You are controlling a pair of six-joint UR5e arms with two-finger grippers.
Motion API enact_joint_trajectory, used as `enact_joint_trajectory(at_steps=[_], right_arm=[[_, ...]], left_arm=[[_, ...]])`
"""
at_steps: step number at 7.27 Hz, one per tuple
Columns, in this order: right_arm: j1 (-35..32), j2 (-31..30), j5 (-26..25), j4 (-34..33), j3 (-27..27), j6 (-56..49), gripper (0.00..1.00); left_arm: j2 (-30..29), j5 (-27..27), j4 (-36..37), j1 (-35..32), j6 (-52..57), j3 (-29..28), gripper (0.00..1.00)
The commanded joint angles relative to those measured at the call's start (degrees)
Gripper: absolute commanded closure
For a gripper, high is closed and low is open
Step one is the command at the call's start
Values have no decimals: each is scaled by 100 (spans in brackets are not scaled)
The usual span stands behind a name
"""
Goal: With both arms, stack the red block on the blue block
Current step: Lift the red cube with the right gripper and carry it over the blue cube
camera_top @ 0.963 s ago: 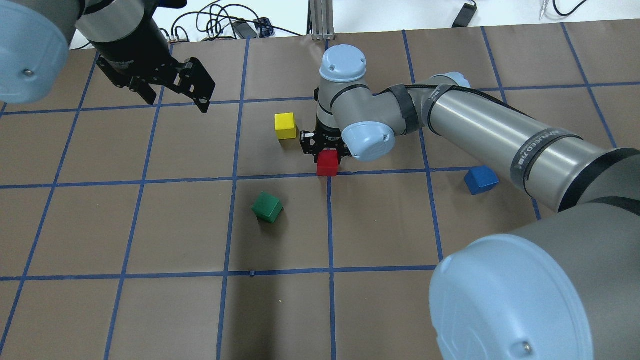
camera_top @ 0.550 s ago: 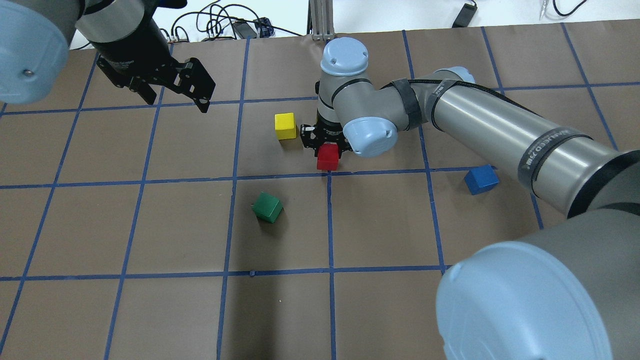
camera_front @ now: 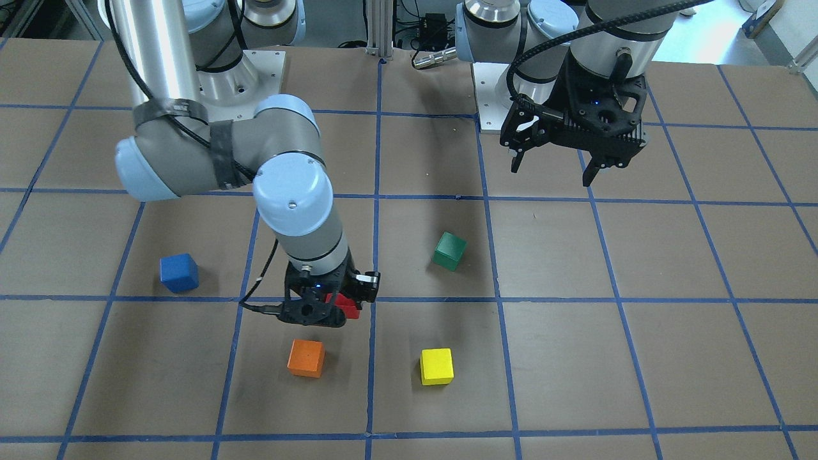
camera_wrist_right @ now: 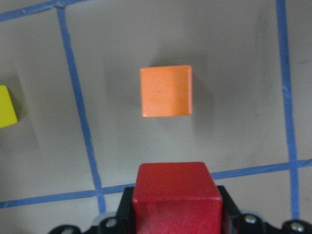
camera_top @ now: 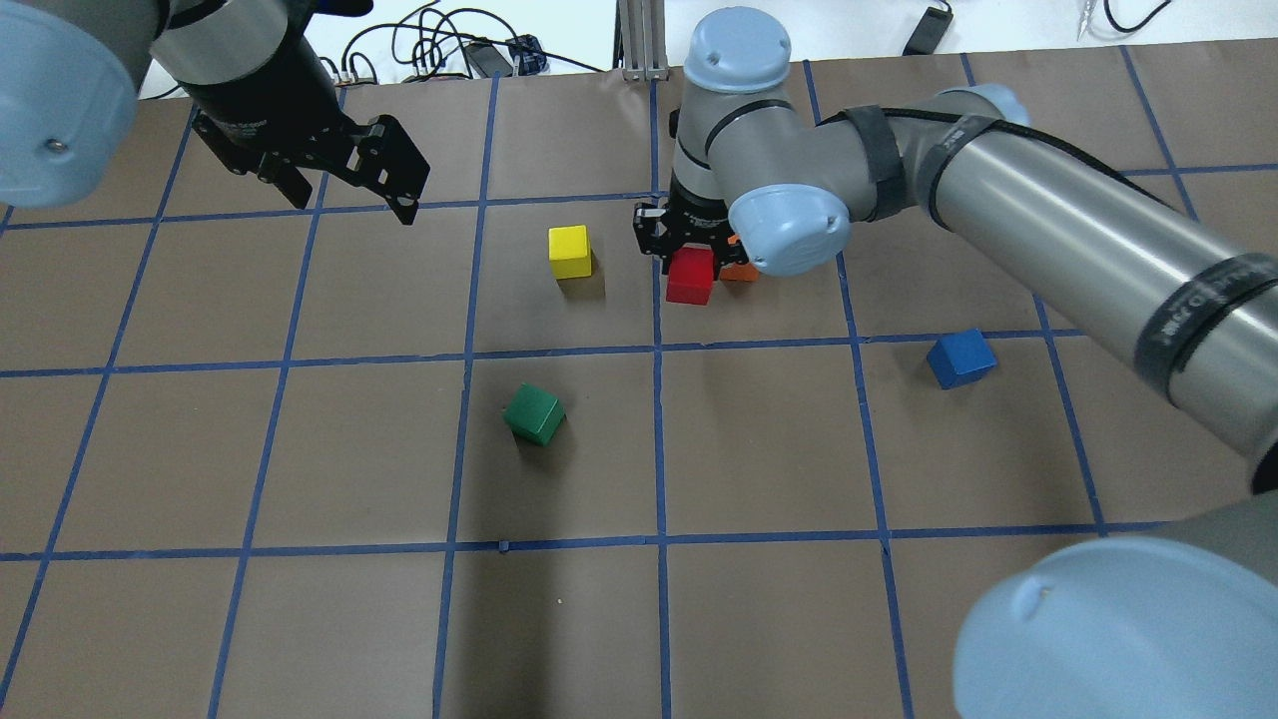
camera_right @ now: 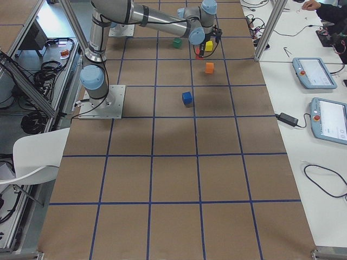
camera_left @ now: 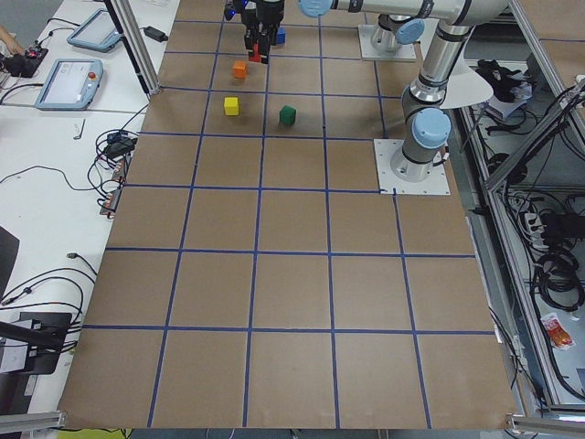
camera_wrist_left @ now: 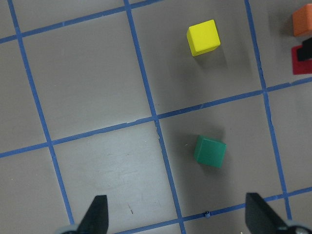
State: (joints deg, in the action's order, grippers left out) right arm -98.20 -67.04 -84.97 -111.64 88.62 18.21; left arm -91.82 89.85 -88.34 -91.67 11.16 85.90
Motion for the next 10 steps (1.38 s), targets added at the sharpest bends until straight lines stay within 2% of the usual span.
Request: enact_joint_trajectory(at_steps=[1,2,3,7,9,10], right_arm=[[816,-396,-63,930,181,-790,100],[1037,-528,-585,934,347,-1184,100],[1100,-686,-895,847,558,-1676,100],[1899,-819,-819,514,1217,-3689,100],[1971,-828,-810,-319,1648,-4131,100],[1971,-854,-810,-523,1780,-4228,100]], left_arm=[[-11,-2,1,0,0,6,0],[-11,-2,1,0,0,6,0],[-11,-2,1,0,0,-3,0],[-11,-2,1,0,0,-3,0],[-11,-2,1,0,0,6,0],[-11,-2,1,0,0,-3,0]])
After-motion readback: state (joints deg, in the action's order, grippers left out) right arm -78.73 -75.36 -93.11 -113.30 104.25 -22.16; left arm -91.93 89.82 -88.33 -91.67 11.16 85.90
